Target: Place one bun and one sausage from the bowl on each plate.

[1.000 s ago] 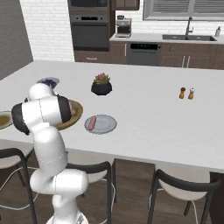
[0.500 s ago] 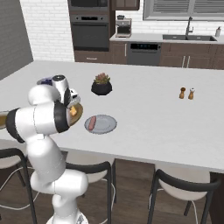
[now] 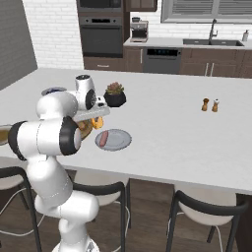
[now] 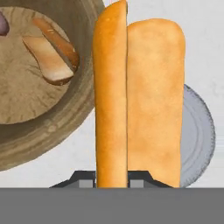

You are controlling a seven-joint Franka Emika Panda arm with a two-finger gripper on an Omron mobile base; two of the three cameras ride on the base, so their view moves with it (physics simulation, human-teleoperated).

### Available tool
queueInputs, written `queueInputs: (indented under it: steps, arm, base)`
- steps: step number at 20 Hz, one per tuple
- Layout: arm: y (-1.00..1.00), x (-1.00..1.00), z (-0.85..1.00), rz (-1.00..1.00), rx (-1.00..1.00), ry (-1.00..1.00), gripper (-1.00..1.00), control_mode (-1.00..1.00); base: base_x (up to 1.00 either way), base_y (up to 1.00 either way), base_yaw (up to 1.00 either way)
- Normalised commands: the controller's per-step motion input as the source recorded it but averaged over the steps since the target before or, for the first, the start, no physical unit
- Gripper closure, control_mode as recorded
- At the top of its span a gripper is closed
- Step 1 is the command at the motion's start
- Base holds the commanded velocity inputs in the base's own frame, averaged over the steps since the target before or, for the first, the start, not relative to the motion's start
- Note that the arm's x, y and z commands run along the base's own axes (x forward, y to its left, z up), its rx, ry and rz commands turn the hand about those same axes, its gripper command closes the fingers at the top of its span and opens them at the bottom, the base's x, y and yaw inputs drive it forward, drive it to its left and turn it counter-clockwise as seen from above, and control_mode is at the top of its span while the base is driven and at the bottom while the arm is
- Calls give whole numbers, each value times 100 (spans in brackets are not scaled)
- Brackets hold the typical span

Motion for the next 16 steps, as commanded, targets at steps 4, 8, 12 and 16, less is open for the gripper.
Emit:
queueInputs:
  steps: [4, 8, 12, 16]
  arm:
    - [-91, 0, 9, -32, 0, 11, 100, -100]
    - [-89, 0, 0, -27, 0, 2, 100, -100]
    - [-77, 0, 0, -20, 1, 0, 100, -100]
    - [-45, 7, -4, -8, 4, 0, 100, -100]
  base:
    - [0, 0, 0]
    - [0, 0, 0]
    - [0, 0, 0]
    - [0, 0, 0]
